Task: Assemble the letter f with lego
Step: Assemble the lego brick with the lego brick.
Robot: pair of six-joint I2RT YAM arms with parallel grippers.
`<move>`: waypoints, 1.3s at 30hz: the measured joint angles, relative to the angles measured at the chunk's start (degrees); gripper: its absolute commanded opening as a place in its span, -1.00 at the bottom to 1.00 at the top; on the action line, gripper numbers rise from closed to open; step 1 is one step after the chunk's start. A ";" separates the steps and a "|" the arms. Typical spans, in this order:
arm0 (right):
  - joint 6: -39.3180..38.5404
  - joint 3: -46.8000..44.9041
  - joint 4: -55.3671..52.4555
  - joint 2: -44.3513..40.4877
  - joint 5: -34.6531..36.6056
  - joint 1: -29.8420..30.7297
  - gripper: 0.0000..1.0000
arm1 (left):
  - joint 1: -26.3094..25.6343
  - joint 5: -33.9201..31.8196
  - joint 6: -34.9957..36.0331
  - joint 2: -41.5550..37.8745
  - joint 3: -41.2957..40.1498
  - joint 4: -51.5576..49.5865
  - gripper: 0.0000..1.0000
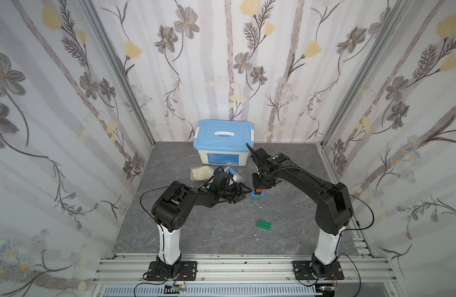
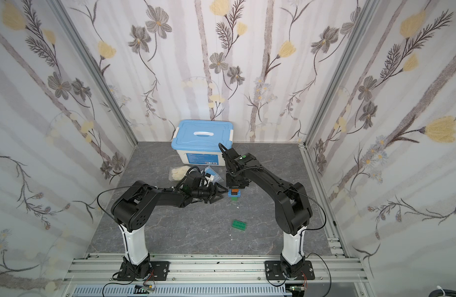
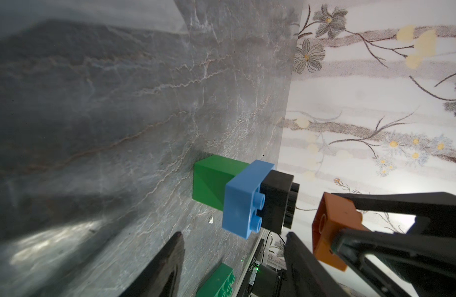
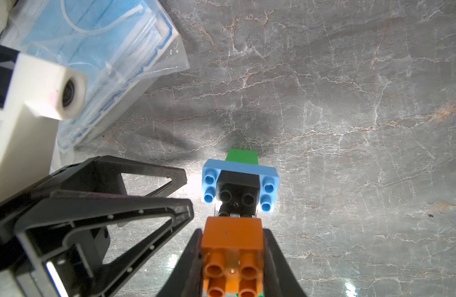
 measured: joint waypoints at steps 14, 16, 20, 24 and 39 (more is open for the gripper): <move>-0.09 0.28 0.50 1.18 1.07 -0.04 -0.51 | -0.52 0.04 -0.70 1.68 0.35 1.62 0.25; -0.09 0.28 0.66 1.49 1.07 -0.04 -0.51 | -0.52 0.02 -0.83 1.79 0.35 1.86 0.25; -0.04 0.35 0.85 2.08 1.07 -0.04 -0.51 | -0.52 0.02 -1.14 1.81 0.35 1.95 0.24; 0.11 0.50 1.27 2.25 1.07 -0.11 -0.51 | -0.52 0.02 -1.31 1.84 0.35 1.97 0.23; 0.13 0.48 1.77 2.78 1.29 -0.20 -0.51 | -0.59 0.02 -1.40 2.43 0.42 2.43 0.20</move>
